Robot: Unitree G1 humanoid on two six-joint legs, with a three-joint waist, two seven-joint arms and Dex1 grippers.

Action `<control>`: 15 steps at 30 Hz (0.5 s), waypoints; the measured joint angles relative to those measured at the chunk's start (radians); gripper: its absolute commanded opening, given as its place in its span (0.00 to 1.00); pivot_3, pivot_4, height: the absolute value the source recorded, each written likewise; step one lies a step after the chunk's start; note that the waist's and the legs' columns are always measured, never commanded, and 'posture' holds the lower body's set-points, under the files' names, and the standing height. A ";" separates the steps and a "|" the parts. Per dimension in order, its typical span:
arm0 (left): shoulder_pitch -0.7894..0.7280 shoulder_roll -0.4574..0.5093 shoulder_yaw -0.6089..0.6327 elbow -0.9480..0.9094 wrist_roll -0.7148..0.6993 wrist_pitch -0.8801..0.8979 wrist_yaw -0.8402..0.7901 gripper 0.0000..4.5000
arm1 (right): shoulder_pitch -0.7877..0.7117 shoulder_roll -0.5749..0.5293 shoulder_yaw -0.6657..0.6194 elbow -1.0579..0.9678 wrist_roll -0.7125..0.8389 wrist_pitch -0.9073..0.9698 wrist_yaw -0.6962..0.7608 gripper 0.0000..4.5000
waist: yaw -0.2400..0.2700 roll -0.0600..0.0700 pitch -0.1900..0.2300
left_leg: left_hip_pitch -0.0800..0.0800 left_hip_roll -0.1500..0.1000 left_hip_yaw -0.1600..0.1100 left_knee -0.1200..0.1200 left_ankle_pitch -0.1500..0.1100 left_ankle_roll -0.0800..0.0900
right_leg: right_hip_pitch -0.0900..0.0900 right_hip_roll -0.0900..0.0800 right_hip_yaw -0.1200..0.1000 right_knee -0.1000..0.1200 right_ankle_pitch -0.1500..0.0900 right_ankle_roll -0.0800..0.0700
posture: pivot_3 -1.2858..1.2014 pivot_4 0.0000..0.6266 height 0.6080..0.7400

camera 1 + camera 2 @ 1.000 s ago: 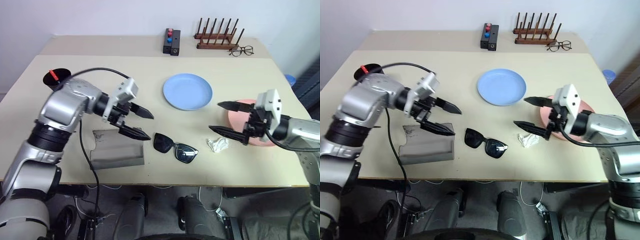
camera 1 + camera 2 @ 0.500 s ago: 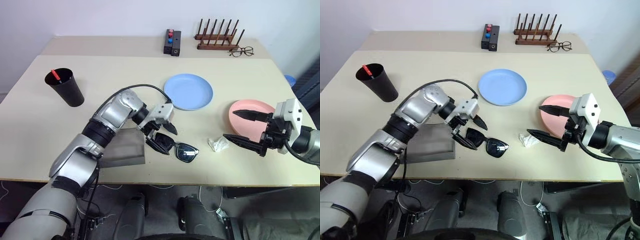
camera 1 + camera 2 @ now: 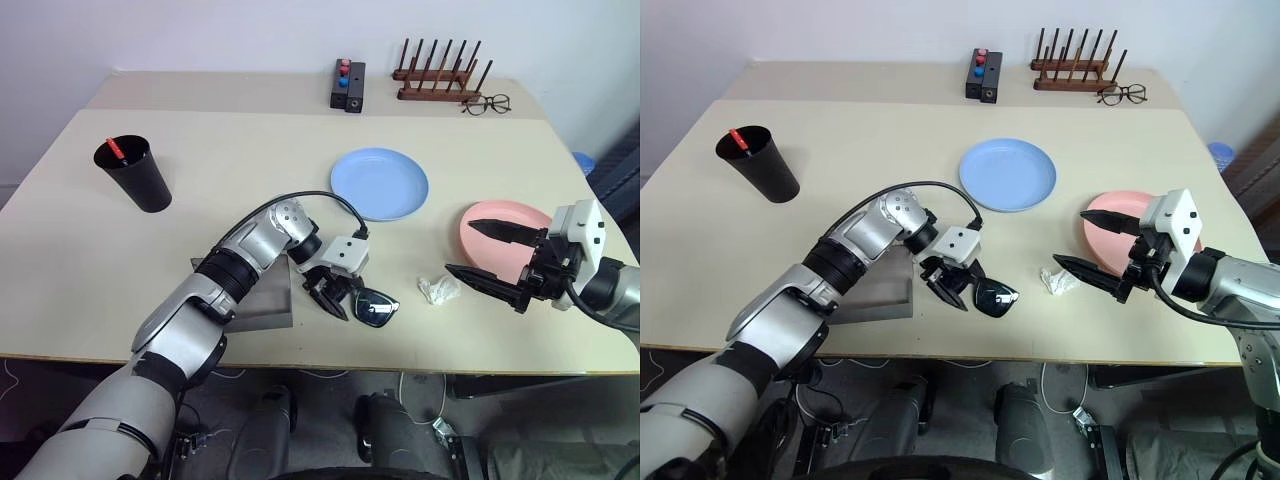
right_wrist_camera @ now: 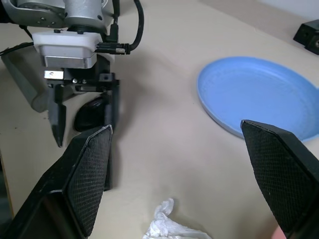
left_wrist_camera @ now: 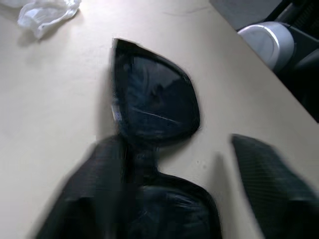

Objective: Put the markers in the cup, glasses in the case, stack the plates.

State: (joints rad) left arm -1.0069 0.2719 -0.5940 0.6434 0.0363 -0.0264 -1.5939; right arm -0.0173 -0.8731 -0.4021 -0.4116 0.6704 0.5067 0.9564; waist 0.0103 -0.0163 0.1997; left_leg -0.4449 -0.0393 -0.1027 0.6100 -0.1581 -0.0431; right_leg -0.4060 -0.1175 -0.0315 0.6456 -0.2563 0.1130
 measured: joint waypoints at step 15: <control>-0.004 0.011 0.026 -0.069 -0.101 0.210 -0.018 0.00 | -0.035 0.008 0.037 0.019 -0.024 -0.038 -0.011 0.94 | 0.002 0.006 -0.004 | 0.000 0.002 -0.001 0.003 -0.001 0.001 | 0.012 -0.001 -0.003 -0.016 0.005 0.004 | 0.52 0.24 1.00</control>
State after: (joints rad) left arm -1.0113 0.2825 -0.5677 0.5746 -0.0652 0.1835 -1.6115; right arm -0.0521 -0.8646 -0.3655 -0.3925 0.6467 0.4690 0.9452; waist 0.0120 -0.0098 0.1961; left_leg -0.4445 -0.0375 -0.1032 0.6128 -0.1592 -0.0421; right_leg -0.3940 -0.1186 -0.0349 0.6299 -0.2513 0.1172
